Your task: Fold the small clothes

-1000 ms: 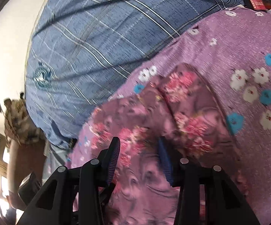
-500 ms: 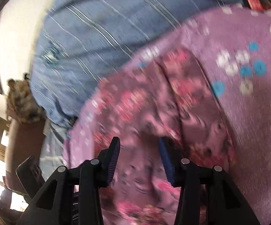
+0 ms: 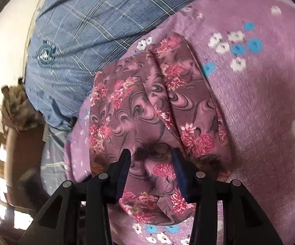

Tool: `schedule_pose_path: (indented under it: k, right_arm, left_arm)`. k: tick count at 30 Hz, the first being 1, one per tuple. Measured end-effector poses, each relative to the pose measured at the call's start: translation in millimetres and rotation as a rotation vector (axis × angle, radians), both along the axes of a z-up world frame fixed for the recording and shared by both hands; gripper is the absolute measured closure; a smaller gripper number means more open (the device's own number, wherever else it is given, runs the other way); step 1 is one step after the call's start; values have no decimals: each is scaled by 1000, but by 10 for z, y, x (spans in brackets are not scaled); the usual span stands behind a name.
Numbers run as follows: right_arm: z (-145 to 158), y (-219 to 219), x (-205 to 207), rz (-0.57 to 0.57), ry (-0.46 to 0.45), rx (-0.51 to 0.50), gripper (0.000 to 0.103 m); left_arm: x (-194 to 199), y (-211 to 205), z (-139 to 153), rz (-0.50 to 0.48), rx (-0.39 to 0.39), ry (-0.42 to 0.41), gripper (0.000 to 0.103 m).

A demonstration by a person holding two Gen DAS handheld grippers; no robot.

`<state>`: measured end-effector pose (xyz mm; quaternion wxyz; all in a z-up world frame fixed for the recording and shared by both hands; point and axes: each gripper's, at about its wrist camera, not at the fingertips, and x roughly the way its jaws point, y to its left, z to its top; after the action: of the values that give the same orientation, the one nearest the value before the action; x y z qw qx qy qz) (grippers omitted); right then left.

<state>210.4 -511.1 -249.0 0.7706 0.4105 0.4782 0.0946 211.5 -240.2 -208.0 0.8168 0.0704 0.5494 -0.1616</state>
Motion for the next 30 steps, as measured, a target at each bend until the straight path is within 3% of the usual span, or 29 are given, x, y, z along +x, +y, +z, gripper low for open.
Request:
schedule_pose_path:
  k: [4,8,12,17,24,30]
  right_arm:
    - [283,-232,-186,-56,-104,-10,56]
    - [314,-596,-278,-167,-121,15,36]
    - [92,-747,-193,-187,-60,64,35]
    - [-180,-748,-5,-166,27,105,35]
    - [-299,-644,166,-127,45,112,34]
    - [-343,-570,272,-95,13,137,34]
  left_arm:
    - [-57,68,246,-2,-42,-61,16]
    - [83,212,537,41,-140,-104,16]
    - [354,252,507,65,-224,-12,16]
    - [576,201,336,61,-261,60,16]
    - [791,213,99,68,-351,181,15]
    - [914,161,-31,46,-414,237,15]
